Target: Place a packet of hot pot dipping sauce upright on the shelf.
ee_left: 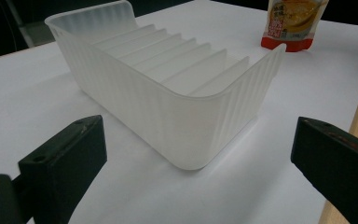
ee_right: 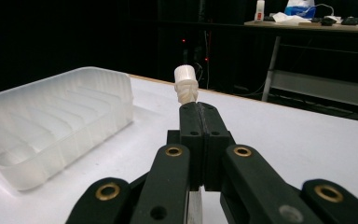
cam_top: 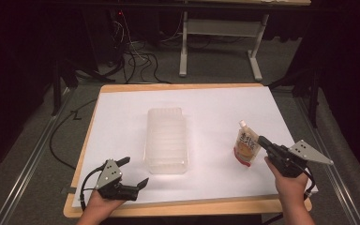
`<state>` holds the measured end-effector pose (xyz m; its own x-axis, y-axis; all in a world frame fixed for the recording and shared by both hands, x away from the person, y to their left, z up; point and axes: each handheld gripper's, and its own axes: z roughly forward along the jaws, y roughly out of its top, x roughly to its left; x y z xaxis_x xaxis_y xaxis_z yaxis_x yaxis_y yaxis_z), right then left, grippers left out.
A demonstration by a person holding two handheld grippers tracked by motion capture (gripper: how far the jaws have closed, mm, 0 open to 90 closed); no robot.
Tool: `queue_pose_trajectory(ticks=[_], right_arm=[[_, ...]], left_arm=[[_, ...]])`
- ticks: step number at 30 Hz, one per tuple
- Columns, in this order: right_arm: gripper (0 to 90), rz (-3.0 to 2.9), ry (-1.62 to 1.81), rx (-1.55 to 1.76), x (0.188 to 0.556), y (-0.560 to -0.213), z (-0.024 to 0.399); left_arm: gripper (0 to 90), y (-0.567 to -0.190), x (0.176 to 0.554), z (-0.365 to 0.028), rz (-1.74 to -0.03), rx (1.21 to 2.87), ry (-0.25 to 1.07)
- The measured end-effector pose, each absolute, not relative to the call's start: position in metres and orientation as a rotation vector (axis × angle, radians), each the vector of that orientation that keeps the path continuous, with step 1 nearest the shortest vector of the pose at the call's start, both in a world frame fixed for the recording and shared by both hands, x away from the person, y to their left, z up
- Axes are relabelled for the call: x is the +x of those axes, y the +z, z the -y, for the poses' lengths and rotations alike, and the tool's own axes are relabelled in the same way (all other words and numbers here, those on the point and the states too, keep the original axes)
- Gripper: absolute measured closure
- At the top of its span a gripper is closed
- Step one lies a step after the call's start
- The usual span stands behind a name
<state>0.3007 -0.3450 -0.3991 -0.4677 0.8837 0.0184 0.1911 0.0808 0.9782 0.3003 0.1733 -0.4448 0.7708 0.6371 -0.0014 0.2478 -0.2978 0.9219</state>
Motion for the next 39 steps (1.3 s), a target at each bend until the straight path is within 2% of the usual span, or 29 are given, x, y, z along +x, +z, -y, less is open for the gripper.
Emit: queue_pose_trajectory(ticks=[3, 5, 6, 13, 19, 27, 29, 32, 39], right_arm=[[87.9, -1.743, 1.437, 1.067, 0.300, -0.400, 0.345], [79.4, -1.754, 1.443, 1.084, 0.299, -0.402, 0.344], [79.4, -1.754, 1.443, 1.084, 0.299, -0.402, 0.344], [55.2, -1.741, 1.440, 1.148, 0.300, -0.407, 0.343], [46.5, -1.778, 1.421, 1.185, 0.303, -0.415, 0.341], [49.9, -1.851, 1.390, 1.242, 0.310, -0.428, 0.339], [56.5, -1.878, 1.385, 1.266, 0.314, -0.434, 0.339], [61.9, -1.897, 1.382, 1.276, 0.316, -0.438, 0.341], [68.8, -1.918, 1.375, 1.305, 0.319, -0.444, 0.341]], left_arm=[[3.9, -0.445, 0.301, -0.174, -0.680, 1.874, 0.449], [3.9, -0.445, 0.301, -0.174, -0.682, 1.872, 0.445], [3.9, -0.445, 0.301, -0.174, -0.682, 1.872, 0.445], [3.9, -0.446, 0.301, -0.174, -0.685, 1.871, 0.438], [3.9, -0.446, 0.301, -0.174, -0.690, 1.867, 0.437], [3.9, -0.446, 0.301, -0.174, -0.688, 1.868, 0.438], [3.9, -0.445, 0.301, -0.175, -0.688, 1.866, 0.439], [3.9, -0.445, 0.301, -0.175, -0.688, 1.866, 0.440], [3.9, -0.444, 0.299, -0.176, -0.684, 1.863, 0.447]])
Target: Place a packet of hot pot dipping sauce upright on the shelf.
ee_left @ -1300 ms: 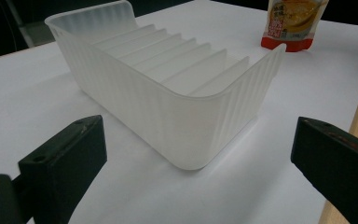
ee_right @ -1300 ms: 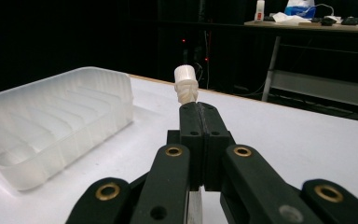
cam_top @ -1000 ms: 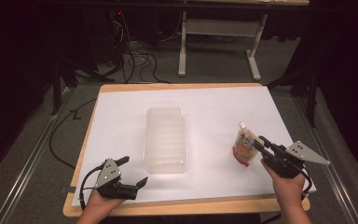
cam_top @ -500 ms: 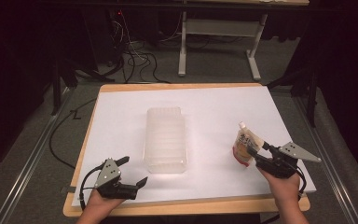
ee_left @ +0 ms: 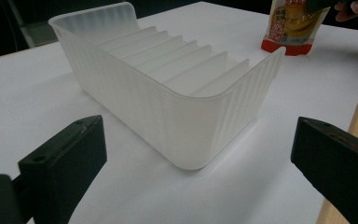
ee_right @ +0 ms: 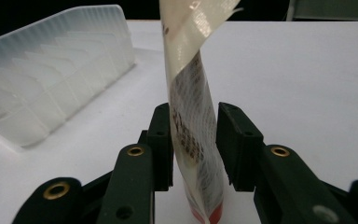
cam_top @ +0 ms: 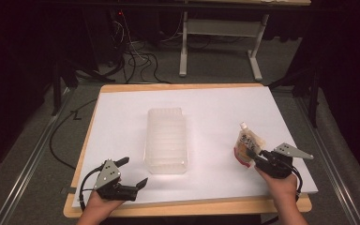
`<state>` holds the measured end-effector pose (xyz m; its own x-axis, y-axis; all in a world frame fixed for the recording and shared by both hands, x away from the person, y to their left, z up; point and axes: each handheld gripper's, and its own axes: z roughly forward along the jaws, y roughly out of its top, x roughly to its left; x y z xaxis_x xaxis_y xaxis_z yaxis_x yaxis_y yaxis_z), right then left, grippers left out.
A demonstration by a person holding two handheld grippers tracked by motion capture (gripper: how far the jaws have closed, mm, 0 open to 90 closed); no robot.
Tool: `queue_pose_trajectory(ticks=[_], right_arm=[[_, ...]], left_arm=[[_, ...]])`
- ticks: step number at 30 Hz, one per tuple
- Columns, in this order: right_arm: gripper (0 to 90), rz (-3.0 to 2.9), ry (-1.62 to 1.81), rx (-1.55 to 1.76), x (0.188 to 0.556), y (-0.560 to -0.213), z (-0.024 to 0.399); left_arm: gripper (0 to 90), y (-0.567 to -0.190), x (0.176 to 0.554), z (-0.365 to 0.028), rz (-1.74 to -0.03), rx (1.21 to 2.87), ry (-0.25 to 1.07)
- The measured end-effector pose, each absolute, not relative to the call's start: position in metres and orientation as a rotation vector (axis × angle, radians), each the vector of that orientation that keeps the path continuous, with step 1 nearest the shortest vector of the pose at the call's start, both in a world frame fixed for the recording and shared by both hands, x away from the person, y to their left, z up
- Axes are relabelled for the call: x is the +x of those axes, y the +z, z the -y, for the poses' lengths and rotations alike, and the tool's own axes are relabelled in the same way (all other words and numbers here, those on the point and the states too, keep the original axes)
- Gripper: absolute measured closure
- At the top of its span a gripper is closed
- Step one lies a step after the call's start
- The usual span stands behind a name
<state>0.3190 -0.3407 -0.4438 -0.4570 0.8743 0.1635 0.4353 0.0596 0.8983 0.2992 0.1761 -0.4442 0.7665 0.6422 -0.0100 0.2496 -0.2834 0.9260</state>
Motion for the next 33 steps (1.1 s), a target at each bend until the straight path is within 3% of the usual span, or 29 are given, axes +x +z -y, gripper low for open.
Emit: queue_pose_trajectory(ticks=[14, 33], right_arm=[[87.8, -1.910, 1.374, 1.267, 0.318, -0.443, 0.341], [90.0, -1.913, 1.414, 1.271, 0.323, -0.437, 0.351]], left_arm=[[3.9, -0.443, 0.299, -0.177, -0.684, 1.860, 0.450], [3.9, -0.444, 0.298, -0.184, -0.709, 1.847, 0.450]])
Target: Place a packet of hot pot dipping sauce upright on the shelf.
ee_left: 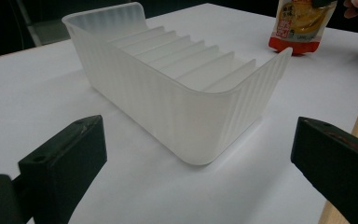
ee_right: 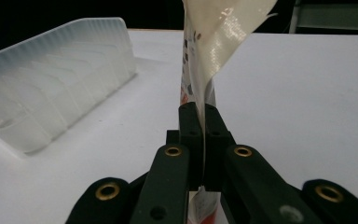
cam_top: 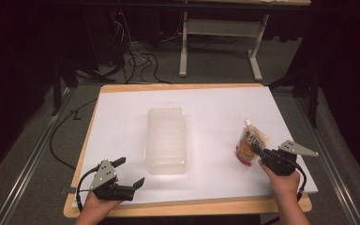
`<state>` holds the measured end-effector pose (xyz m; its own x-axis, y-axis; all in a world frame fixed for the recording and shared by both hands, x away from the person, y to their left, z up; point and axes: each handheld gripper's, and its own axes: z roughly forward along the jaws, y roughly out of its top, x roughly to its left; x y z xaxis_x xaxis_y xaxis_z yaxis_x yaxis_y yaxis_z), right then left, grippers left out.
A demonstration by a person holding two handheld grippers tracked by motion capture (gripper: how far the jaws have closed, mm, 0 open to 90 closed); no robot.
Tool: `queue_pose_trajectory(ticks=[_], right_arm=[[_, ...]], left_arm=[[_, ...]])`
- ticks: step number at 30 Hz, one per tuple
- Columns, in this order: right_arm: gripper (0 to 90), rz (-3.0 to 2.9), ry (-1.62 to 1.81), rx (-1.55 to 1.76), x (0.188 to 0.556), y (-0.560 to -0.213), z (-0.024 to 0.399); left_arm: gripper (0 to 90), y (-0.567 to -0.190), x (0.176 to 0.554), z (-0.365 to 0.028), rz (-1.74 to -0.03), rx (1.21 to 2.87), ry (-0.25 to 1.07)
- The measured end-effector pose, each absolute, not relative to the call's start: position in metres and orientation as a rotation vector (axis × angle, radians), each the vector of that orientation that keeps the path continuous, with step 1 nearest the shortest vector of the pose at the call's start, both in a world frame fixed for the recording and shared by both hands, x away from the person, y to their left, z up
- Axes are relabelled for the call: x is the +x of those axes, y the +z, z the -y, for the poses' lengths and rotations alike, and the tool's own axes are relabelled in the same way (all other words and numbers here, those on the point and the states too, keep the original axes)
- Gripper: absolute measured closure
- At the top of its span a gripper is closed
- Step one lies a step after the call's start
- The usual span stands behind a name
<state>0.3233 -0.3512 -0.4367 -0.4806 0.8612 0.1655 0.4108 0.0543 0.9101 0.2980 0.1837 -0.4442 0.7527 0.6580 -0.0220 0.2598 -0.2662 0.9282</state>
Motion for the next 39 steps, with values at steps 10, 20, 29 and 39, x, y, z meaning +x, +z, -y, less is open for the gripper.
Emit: queue_pose_trajectory(ticks=[10, 20, 29, 39], right_arm=[[90.0, -1.984, 1.432, 1.130, 0.325, -0.423, 0.344], [90.0, -2.087, 1.484, 0.985, 0.337, -0.405, 0.319], [90.0, -2.179, 1.582, 0.834, 0.361, -0.395, 0.295], [90.0, -2.276, 1.668, 0.670, 0.382, -0.389, 0.271]], left_arm=[[3.9, -0.446, 0.302, -0.188, -0.720, 1.832, 0.428], [3.9, -0.444, 0.297, -0.187, -0.701, 1.838, 0.435], [3.9, -0.441, 0.291, -0.182, -0.690, 1.844, 0.453], [3.9, -0.443, 0.289, -0.184, -0.726, 1.845, 0.447]])
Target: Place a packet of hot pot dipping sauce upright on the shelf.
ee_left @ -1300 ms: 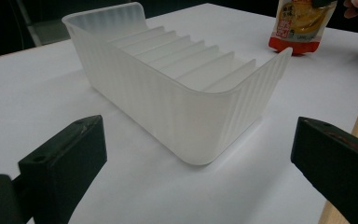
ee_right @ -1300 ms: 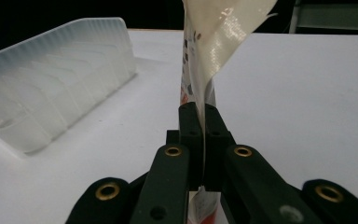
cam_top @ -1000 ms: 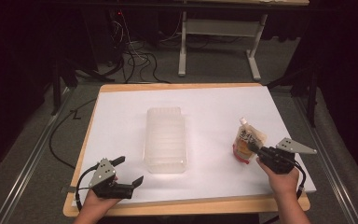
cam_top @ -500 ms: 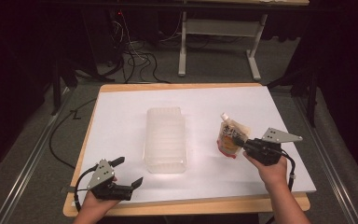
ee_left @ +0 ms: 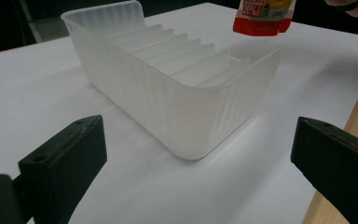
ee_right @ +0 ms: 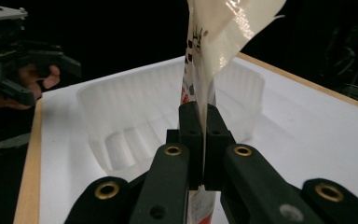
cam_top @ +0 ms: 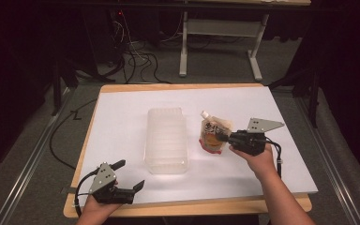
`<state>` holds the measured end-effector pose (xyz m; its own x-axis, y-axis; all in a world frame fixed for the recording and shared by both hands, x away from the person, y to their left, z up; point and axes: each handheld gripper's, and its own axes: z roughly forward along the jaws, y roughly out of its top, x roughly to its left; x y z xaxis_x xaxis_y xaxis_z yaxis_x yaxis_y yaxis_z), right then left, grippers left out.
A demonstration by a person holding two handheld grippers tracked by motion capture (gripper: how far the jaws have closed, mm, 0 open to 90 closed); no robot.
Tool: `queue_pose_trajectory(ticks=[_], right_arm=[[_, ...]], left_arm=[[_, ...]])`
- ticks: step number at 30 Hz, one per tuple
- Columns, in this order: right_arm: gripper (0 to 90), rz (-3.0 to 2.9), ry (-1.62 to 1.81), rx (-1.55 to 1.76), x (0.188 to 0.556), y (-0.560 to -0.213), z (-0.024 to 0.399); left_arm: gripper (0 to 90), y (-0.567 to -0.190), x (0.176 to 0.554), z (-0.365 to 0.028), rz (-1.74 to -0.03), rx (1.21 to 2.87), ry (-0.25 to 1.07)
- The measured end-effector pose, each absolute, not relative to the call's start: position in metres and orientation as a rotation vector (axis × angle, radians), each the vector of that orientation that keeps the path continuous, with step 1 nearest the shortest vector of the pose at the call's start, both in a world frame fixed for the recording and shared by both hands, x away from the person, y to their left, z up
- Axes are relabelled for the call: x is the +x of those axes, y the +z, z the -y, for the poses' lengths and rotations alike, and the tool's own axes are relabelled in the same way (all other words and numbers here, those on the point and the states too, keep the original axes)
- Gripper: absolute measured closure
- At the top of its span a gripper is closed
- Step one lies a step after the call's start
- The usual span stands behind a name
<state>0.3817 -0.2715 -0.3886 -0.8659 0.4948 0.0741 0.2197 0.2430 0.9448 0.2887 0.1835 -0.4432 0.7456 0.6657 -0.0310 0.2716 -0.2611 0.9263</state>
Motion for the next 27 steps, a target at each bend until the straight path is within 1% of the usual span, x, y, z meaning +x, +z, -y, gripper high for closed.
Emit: queue_pose_trajectory(ticks=[10, 27], right_arm=[[90.0, -2.370, 1.751, 0.553, 0.399, -0.387, 0.245], [90.0, -2.477, 1.713, 0.472, 0.416, -0.388, 0.221]], left_arm=[[3.9, -0.445, 0.289, -0.184, -0.728, 1.860, 0.452], [3.9, -0.444, 0.288, -0.186, -0.723, 1.860, 0.454]])
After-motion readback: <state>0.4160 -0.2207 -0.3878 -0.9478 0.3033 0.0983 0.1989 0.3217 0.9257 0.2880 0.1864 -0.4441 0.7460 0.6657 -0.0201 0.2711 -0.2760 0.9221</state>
